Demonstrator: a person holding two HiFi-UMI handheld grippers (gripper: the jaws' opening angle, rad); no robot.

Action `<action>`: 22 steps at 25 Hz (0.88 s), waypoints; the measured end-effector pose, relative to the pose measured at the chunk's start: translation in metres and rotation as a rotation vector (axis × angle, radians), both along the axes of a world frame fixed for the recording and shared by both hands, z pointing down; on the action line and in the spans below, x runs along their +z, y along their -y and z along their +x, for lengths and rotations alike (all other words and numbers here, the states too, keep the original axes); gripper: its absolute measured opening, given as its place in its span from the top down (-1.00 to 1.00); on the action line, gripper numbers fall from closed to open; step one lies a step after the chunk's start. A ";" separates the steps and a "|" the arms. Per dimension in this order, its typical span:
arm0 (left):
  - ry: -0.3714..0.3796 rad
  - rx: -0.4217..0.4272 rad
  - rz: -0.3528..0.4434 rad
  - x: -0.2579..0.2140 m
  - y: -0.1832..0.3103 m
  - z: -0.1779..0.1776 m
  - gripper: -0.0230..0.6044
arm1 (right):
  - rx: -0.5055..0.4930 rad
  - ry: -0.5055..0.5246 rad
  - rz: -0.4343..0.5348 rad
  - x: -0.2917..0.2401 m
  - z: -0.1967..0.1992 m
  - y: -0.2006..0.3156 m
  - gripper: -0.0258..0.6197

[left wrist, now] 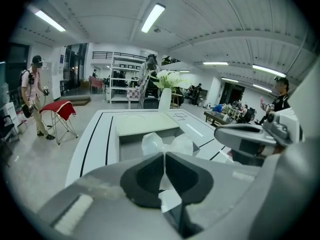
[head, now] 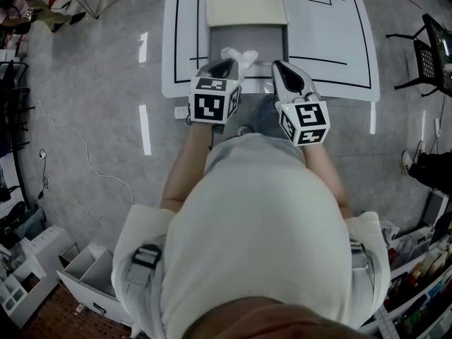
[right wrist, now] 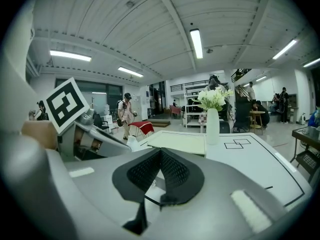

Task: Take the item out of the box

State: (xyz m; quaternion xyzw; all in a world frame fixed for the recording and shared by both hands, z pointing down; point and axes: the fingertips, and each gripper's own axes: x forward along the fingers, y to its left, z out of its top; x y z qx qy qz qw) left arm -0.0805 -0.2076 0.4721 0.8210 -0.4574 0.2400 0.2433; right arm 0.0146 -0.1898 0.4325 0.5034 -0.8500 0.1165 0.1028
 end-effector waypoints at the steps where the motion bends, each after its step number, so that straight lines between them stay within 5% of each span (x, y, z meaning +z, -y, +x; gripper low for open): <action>1: -0.003 -0.004 0.004 0.001 -0.003 -0.002 0.88 | 0.002 0.000 0.001 0.000 0.000 -0.003 0.92; 22: -0.076 -0.066 0.034 0.010 -0.050 -0.017 0.88 | 0.017 0.008 0.016 -0.004 0.002 -0.040 0.92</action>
